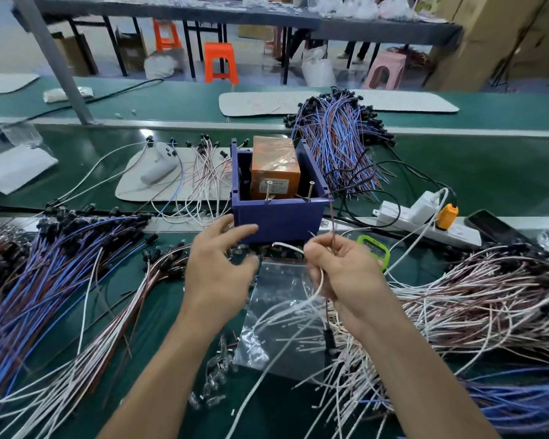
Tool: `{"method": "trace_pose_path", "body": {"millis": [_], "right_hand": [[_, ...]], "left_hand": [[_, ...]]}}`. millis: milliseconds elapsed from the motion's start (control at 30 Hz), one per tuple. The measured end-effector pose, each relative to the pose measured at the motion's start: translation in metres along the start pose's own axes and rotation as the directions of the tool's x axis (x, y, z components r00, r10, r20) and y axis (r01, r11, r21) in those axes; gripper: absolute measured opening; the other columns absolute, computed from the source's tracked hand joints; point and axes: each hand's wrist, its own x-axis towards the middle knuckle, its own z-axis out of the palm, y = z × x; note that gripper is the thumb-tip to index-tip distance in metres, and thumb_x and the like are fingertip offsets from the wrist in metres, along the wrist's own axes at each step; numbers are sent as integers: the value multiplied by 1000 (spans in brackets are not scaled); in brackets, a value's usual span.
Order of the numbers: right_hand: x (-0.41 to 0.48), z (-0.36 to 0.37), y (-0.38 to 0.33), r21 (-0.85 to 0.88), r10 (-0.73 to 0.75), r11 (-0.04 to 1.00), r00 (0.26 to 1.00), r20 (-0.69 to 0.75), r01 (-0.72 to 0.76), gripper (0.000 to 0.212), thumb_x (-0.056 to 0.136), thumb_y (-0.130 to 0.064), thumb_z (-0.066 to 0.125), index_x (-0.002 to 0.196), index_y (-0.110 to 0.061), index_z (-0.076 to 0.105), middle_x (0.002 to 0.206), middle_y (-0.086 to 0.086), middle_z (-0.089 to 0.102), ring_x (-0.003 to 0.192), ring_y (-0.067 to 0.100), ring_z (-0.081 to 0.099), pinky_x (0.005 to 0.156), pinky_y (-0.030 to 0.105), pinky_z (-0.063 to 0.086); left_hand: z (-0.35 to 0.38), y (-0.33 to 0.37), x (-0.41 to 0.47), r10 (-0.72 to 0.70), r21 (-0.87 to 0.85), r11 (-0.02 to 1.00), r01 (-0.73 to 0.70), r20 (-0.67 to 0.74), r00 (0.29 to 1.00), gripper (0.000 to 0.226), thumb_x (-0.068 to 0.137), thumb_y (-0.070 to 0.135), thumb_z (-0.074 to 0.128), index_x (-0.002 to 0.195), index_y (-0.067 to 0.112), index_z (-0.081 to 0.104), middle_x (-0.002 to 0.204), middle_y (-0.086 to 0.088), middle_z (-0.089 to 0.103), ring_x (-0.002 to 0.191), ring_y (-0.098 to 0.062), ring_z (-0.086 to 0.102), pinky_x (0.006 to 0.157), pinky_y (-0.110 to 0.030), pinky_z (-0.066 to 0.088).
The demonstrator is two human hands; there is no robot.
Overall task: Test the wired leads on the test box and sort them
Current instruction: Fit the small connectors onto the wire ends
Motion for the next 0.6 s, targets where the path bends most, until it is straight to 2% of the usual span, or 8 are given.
{"method": "trace_pose_path", "body": {"millis": [33,67,100,167,200,367,467,600], "right_hand": [[2,3,-2,22,-3,1000,1000,7,3,32,98,-6,63,70,-21,68,52,3,54,44,13,35,39,20,27],[4,5,-4,41,-10,999,1000,15,9,29,99,-7,63,74,-20,67,52,4,54,43,12,34,39,20,27],[5,8,-6,54,-14,998,1000,24,13,23,99,-7,63,78,-18,66,52,4,54,42,12,35,39,20,27],[5,12,-6,66,-12,998,999,42,9,17,99,-8,63,84,-13,65,52,4,55,41,11,39,39,20,30],[4,13,-5,75,-10,997,999,48,6,16,99,-7,62,84,-13,65,52,4,55,41,11,41,41,21,32],[-1,19,0,94,-19,995,999,51,14,18,98,-5,63,82,-13,66,55,6,56,47,14,43,49,29,31],[-3,22,4,108,-9,994,998,67,2,17,100,-7,62,84,-13,66,55,6,56,45,13,42,47,27,31],[-7,21,6,92,2,996,995,100,-11,20,100,-10,63,82,-16,69,58,8,59,44,12,44,44,23,34]], "left_hand": [[4,2,-5,18,50,999,-19,14,1000,36,83,22,83,104,50,76,120,29,62,107,5,54,98,-20,43],[6,5,-9,-4,-18,1000,5,62,998,33,83,22,83,99,51,78,114,29,67,104,5,59,91,-13,44],[9,8,-12,-42,-186,980,73,166,985,31,84,20,82,97,48,80,105,24,73,96,3,66,82,-9,48],[12,15,-17,-56,-538,790,294,414,909,25,84,17,80,100,35,83,98,8,80,84,-3,72,72,-11,53],[13,17,-18,-48,-617,701,358,461,886,22,80,20,79,100,29,84,95,2,80,78,-4,72,69,-13,53],[20,18,-17,-99,-754,546,366,376,921,27,75,20,77,100,23,84,76,3,72,57,-4,57,58,-15,51],[19,23,-16,-76,-788,509,346,359,930,16,76,17,74,88,18,85,76,-3,77,61,-8,68,59,-16,55],[12,28,-14,-76,-744,600,295,314,946,11,76,21,75,81,19,85,77,-4,78,66,-8,72,61,-15,55]]}}
